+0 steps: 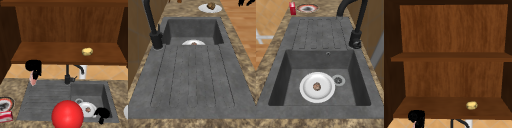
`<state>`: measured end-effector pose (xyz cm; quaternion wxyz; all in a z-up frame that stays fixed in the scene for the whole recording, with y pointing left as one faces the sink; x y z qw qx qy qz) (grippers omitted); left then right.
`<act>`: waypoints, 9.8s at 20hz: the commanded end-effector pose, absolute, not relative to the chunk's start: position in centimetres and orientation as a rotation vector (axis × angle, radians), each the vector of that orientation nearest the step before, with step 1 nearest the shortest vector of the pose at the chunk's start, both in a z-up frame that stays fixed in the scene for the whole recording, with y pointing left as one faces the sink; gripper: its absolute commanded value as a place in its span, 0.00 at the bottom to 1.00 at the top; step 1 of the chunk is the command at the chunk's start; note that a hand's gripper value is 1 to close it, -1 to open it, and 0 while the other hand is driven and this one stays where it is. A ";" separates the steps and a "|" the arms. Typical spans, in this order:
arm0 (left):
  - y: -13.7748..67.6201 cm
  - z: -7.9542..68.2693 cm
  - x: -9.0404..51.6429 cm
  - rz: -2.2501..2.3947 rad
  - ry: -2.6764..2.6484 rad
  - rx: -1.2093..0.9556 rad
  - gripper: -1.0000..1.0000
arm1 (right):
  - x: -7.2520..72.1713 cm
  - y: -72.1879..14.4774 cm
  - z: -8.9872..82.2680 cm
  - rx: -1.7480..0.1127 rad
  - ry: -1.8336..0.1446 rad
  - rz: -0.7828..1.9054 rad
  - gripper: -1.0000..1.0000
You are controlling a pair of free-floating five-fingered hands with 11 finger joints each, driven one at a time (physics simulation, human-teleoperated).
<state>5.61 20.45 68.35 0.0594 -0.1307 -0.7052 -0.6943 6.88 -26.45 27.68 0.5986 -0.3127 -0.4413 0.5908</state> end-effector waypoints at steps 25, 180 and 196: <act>36.5 47.9 8.1 -2.111 -2.120 -0.399 1.00 | 6.9 -26.4 27.7 -0.725 -1.024 1.370 0.50; 29.7 24.8 6.4 -2.289 -1.869 -0.213 0.00 | 6.9 -26.4 27.7 -0.725 -1.024 1.370 0.50; 27.6 28.0 4.0 -2.297 -1.858 -0.229 0.00 | 6.9 -26.4 27.7 -0.725 -1.024 1.370 0.50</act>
